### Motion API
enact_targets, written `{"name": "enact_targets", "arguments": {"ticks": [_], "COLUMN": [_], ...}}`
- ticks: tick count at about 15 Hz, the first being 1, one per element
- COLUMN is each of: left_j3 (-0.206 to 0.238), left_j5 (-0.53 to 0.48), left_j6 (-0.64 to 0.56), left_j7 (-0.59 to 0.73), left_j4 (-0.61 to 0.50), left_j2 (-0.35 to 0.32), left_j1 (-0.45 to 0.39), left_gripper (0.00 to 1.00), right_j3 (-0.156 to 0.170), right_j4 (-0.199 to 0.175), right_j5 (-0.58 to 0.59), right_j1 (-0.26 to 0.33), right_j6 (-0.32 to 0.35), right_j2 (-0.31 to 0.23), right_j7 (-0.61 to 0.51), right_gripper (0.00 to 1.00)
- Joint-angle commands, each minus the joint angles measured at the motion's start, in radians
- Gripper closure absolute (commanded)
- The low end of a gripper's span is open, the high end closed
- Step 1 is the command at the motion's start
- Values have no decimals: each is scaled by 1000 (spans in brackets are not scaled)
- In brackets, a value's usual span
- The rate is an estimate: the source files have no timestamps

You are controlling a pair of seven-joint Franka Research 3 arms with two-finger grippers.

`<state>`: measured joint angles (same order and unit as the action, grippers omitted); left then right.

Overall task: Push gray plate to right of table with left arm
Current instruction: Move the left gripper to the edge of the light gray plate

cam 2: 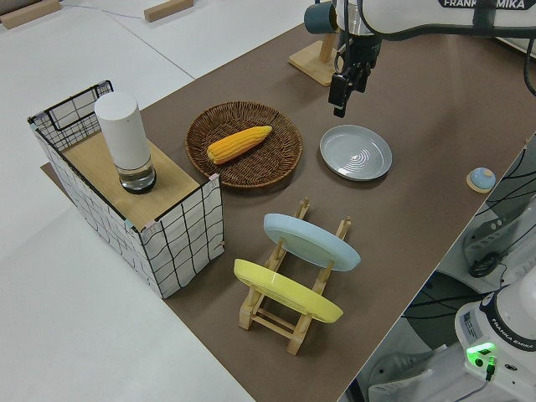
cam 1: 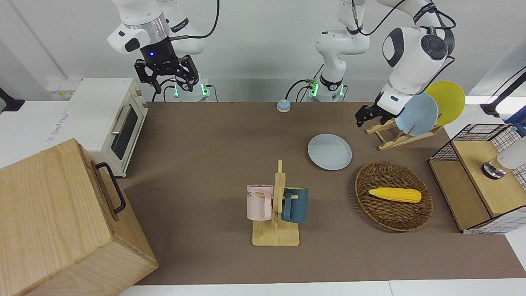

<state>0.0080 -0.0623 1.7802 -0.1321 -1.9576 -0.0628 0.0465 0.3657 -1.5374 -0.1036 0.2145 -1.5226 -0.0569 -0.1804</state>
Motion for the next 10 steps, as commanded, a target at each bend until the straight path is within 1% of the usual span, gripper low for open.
{"name": "enact_targets", "arguments": {"ticks": [1, 3, 6, 10], "left_j3": [4, 4, 4, 4], "left_j5": [15, 15, 15, 13], "left_j6": [56, 59, 108, 122], "left_j7": [12, 12, 12, 14], "left_j4": [-55, -67, -86, -103], "left_j2": [-3, 1, 46, 55], "left_j1": [3, 1, 6, 4], "left_gripper": [11, 13, 13, 13], "right_j3": [4, 4, 4, 4], "right_j4": [14, 14, 14, 14], "right_j5": [-16, -16, -16, -16], "right_j1": [6, 6, 6, 6], "right_j6": [5, 5, 5, 5], "right_j2": [6, 6, 6, 6], "right_j7": [-2, -2, -2, -2], "right_gripper": [5, 5, 5, 5]}}
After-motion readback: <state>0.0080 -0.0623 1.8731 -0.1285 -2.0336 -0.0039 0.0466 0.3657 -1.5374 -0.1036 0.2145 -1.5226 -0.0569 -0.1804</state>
